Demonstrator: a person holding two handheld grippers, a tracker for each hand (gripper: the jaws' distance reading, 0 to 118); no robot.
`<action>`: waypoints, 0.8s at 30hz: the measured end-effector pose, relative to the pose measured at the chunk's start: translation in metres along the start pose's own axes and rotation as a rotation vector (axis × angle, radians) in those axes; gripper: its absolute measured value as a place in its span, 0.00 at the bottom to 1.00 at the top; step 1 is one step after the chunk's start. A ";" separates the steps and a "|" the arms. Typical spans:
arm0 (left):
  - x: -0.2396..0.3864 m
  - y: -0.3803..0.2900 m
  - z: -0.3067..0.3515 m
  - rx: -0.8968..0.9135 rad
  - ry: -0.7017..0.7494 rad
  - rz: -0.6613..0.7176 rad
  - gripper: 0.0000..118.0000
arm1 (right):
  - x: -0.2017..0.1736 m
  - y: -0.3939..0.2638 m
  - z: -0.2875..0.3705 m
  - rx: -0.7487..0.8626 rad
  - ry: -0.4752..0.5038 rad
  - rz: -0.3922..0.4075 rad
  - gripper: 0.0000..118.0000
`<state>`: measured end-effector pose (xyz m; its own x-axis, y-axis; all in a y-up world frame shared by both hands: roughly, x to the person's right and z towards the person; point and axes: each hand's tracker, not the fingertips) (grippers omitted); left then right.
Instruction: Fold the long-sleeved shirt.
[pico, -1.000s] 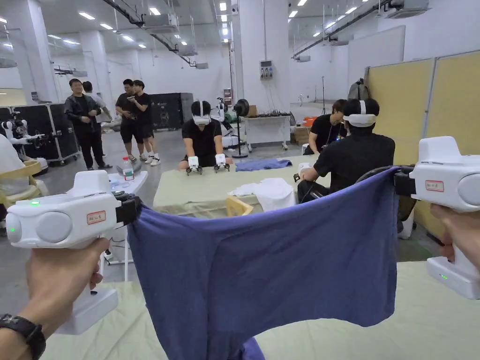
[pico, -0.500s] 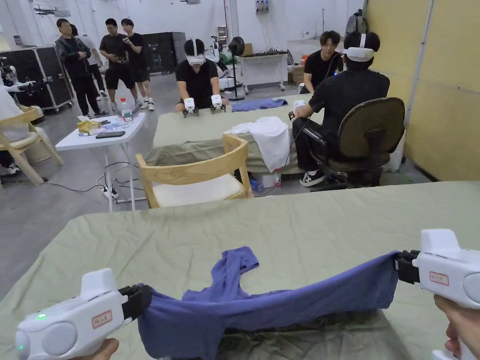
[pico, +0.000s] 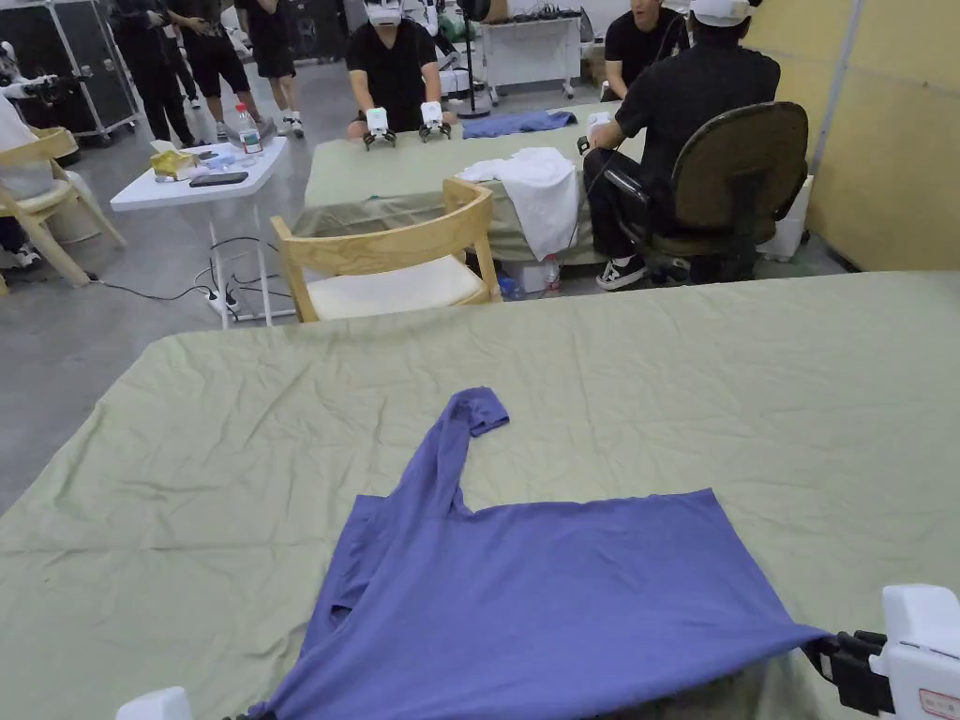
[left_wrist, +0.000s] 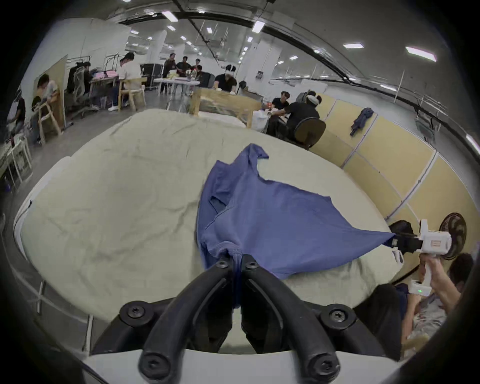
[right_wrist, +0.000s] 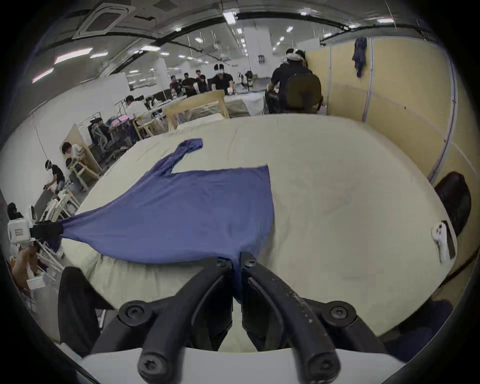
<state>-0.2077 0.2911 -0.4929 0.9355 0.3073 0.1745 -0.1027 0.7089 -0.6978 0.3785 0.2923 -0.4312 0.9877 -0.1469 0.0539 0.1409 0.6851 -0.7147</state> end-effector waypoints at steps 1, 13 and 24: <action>-0.002 -0.009 0.004 -0.016 -0.007 0.010 0.03 | -0.001 -0.009 0.002 -0.017 -0.003 0.008 0.06; -0.001 -0.053 -0.011 -0.172 0.051 -0.033 0.03 | 0.000 -0.042 -0.029 -0.164 -0.027 0.058 0.07; 0.010 -0.009 0.004 -0.094 0.086 -0.095 0.35 | -0.019 -0.033 -0.014 -0.176 -0.061 0.173 0.45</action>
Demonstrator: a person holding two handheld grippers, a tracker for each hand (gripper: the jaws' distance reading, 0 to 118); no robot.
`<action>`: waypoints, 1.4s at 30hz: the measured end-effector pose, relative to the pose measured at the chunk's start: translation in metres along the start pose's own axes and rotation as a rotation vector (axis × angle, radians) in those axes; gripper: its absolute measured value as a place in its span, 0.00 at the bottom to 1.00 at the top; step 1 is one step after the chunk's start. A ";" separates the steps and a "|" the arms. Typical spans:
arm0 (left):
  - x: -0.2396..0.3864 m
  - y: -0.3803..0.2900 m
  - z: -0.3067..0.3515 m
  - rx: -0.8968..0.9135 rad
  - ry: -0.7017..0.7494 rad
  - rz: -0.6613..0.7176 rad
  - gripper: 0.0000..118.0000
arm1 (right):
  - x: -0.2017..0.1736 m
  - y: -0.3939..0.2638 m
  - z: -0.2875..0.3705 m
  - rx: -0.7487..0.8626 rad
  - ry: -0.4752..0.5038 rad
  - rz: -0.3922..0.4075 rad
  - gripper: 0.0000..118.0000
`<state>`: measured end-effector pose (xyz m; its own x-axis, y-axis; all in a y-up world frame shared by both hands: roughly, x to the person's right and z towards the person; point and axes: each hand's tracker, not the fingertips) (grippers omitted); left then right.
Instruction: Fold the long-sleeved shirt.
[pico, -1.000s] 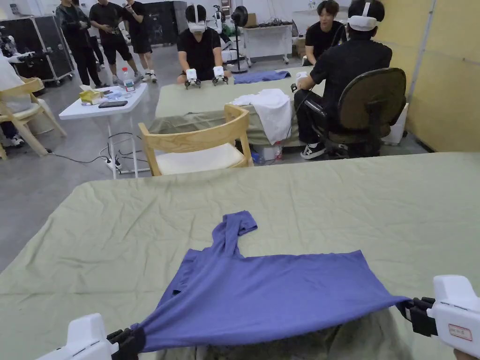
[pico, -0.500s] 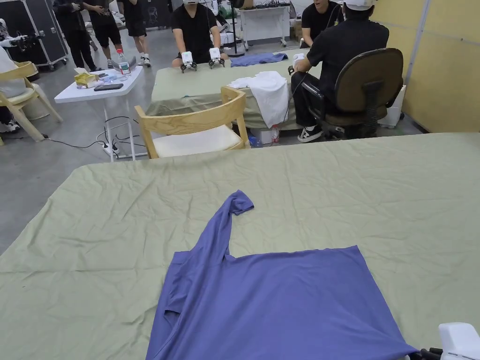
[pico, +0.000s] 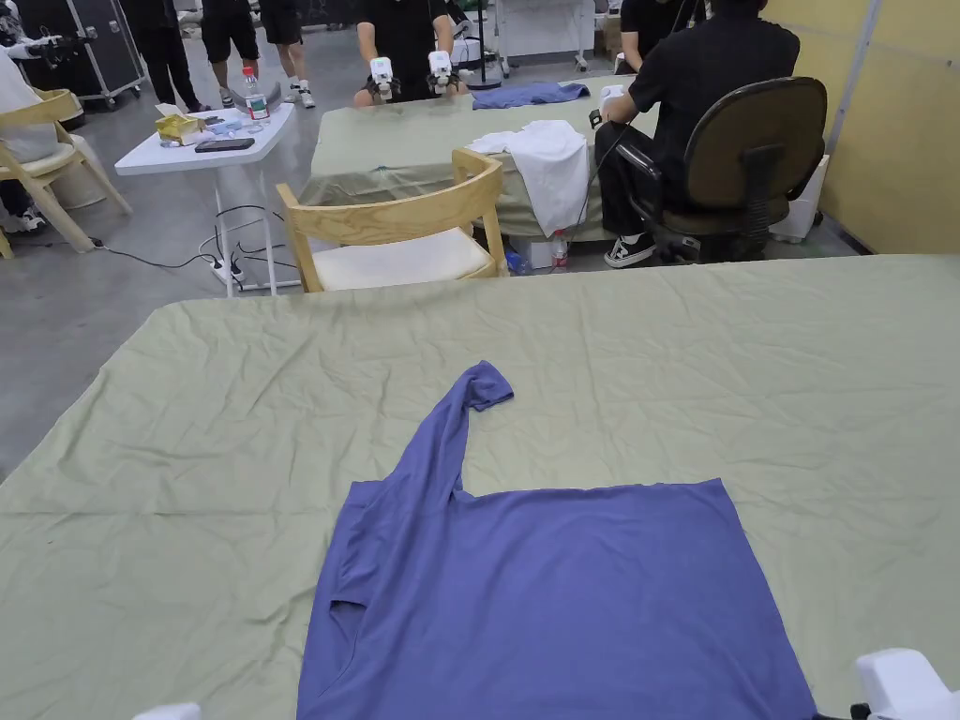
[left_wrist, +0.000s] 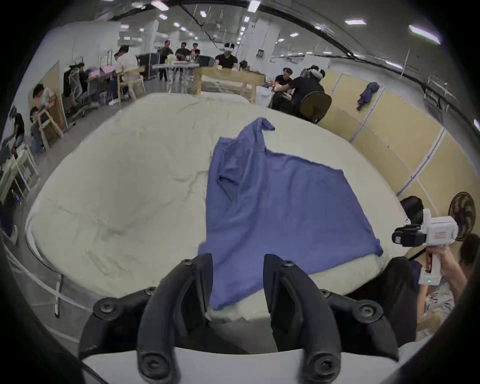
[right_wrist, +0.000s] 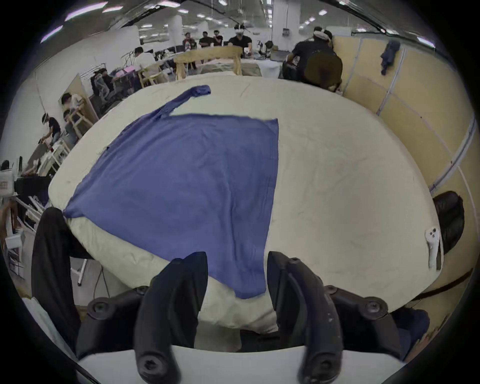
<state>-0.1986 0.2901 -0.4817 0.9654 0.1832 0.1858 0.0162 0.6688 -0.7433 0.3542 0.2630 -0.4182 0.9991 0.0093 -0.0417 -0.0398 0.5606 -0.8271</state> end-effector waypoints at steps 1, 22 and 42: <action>0.005 0.010 0.004 0.028 0.010 -0.034 0.35 | -0.002 0.007 0.007 0.035 0.005 -0.008 0.45; 0.084 0.112 -0.012 0.269 -0.055 -0.097 0.00 | -0.030 0.109 0.069 0.381 0.078 -0.072 0.01; 0.068 0.163 -0.141 0.103 -0.062 -0.096 0.00 | 0.088 0.284 -0.234 -0.162 -0.007 0.070 0.48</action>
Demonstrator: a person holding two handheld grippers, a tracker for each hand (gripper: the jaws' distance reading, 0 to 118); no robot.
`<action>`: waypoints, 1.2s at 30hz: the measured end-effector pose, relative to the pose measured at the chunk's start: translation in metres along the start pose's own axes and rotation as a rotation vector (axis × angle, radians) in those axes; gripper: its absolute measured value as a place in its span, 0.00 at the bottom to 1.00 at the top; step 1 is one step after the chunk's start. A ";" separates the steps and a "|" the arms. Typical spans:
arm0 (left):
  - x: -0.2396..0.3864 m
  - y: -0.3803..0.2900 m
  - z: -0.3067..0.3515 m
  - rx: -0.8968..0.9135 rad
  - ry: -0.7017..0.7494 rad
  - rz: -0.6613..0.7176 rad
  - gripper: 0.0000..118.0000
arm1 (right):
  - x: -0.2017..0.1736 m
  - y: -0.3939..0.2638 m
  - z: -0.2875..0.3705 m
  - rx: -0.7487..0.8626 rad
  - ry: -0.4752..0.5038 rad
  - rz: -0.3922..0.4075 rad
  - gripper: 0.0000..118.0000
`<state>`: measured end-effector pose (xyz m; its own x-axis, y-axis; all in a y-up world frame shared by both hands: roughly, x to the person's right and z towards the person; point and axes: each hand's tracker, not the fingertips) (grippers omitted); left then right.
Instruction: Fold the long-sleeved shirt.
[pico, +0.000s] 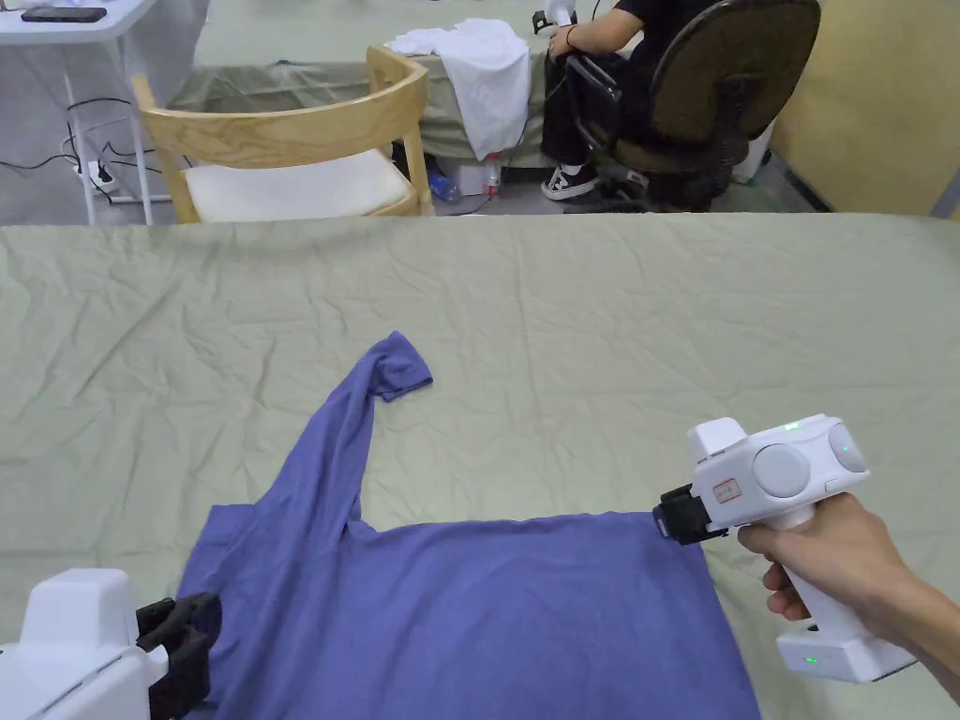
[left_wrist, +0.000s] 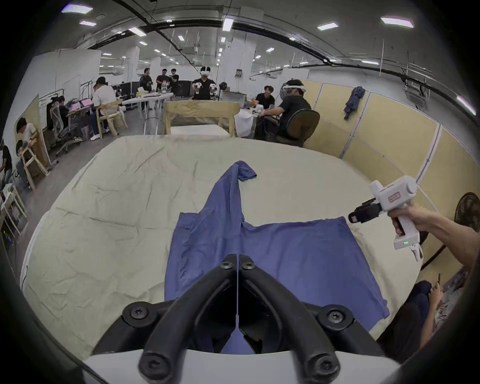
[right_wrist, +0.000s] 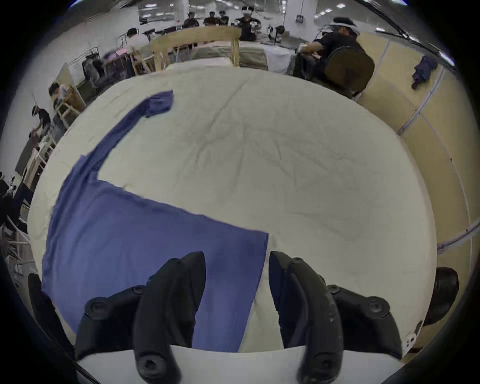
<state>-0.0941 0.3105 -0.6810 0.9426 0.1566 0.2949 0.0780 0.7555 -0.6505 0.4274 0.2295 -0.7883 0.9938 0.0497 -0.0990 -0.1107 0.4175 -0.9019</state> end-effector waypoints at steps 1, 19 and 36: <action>-0.001 -0.001 -0.006 -0.011 0.005 -0.003 0.00 | 0.002 0.004 -0.012 -0.014 0.000 -0.004 0.48; -0.042 0.024 -0.089 -0.137 0.086 -0.092 0.66 | -0.033 -0.018 -0.052 -0.015 -0.079 -0.028 0.04; -0.048 0.024 -0.232 -0.352 0.075 -0.194 0.49 | -0.030 -0.026 -0.047 0.022 -0.039 -0.035 0.04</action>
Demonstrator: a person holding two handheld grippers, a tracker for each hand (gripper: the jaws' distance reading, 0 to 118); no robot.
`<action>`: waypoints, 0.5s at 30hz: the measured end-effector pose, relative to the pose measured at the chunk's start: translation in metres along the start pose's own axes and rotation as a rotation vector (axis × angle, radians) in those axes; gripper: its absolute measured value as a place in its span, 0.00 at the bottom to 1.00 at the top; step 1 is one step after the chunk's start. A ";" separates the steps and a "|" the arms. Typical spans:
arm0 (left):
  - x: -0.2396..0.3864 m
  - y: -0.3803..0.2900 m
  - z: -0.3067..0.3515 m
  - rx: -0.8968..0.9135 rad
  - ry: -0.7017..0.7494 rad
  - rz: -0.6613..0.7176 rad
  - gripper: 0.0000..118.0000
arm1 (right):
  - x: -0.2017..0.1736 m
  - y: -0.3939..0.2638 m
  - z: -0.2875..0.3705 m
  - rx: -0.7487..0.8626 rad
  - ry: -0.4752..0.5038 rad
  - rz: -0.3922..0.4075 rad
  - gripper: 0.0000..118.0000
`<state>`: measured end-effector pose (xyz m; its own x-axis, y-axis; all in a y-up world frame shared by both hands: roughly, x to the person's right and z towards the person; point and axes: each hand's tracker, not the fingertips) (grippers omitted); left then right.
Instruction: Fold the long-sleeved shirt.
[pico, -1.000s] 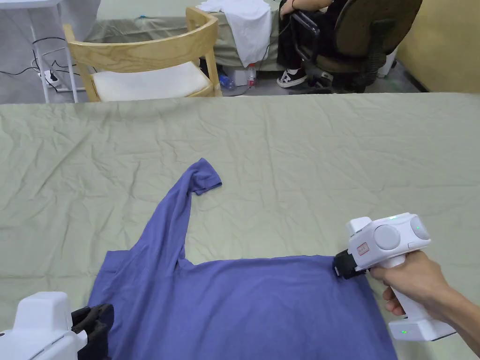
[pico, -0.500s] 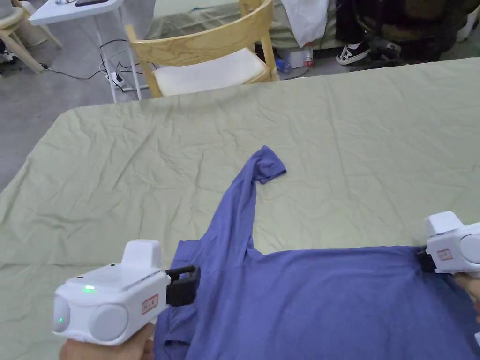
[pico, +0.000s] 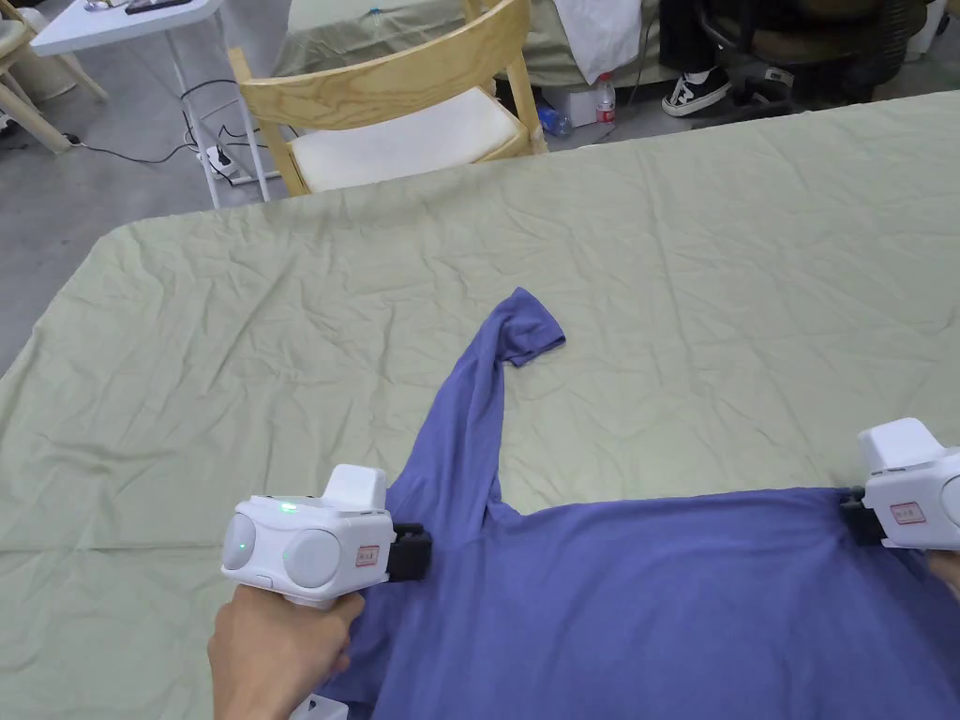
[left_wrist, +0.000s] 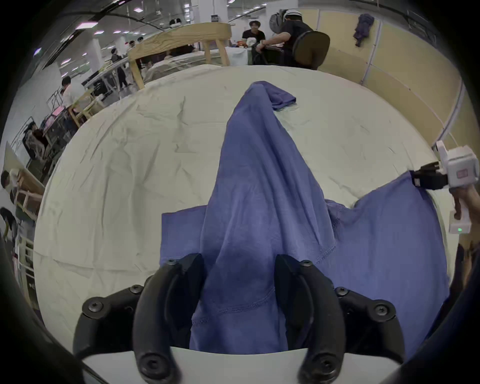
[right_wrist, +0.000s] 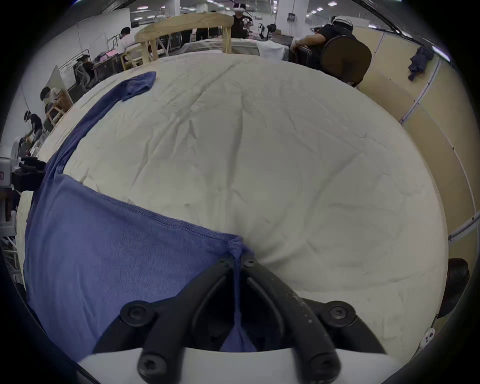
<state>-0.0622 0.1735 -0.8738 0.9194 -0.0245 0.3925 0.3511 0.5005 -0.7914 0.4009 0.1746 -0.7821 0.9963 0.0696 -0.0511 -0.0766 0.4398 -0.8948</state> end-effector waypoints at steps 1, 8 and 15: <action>-0.001 0.000 0.001 0.000 -0.009 0.018 0.47 | -0.001 0.000 0.000 0.000 -0.003 0.007 0.04; 0.004 -0.007 0.012 0.057 0.026 -0.020 0.06 | 0.002 0.000 -0.004 0.010 -0.004 0.008 0.04; 0.005 -0.013 0.029 0.114 0.019 0.013 0.01 | -0.001 -0.003 -0.002 0.031 -0.027 -0.002 0.04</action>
<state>-0.0674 0.1916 -0.8483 0.9273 -0.0337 0.3727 0.3179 0.5964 -0.7371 0.3998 0.1712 -0.7805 0.9950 0.0928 -0.0373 -0.0767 0.4677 -0.8806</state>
